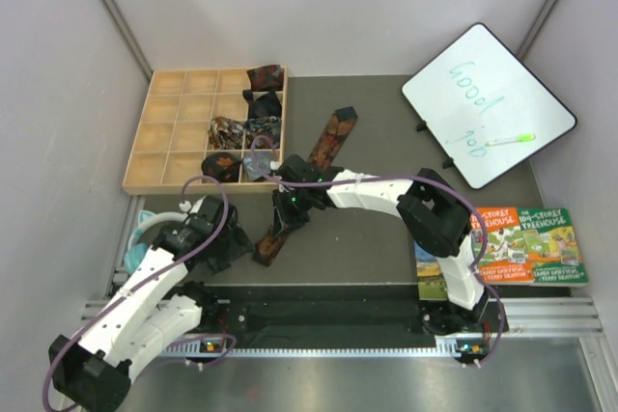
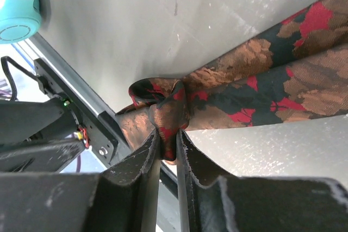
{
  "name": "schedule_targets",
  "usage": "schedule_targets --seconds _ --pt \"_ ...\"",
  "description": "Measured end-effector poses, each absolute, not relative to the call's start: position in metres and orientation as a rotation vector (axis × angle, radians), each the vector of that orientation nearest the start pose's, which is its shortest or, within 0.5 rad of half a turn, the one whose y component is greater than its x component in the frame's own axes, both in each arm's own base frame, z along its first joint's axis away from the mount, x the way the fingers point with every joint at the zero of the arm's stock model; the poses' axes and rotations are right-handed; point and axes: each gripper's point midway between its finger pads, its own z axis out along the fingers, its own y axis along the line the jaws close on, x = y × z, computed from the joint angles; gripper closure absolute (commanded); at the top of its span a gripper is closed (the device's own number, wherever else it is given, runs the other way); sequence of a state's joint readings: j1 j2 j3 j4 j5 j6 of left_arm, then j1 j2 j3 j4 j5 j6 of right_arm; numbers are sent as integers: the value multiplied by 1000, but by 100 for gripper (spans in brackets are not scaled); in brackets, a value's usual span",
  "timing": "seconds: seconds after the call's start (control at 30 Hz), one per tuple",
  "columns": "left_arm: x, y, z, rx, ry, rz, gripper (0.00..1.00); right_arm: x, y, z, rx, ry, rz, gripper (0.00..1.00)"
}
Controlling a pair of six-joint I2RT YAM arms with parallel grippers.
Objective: Roll the ties
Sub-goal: Roll the tie at the center of the board.
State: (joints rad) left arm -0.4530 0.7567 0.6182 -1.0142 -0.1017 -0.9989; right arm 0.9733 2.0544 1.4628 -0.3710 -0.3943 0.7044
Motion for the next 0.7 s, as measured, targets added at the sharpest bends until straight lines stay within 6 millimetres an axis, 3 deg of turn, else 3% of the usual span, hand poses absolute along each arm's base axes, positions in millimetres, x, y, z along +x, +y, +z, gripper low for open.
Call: schedule_targets --seconds 0.2,0.43,0.7 --pt "155 -84 73 -807 2607 -224 46 190 450 58 -560 2813 1064 84" --pt "184 -84 59 -815 2568 -133 75 184 450 59 -575 2829 1092 84" --pt "202 -100 35 -764 2592 -184 92 183 454 64 -584 2850 1105 84"
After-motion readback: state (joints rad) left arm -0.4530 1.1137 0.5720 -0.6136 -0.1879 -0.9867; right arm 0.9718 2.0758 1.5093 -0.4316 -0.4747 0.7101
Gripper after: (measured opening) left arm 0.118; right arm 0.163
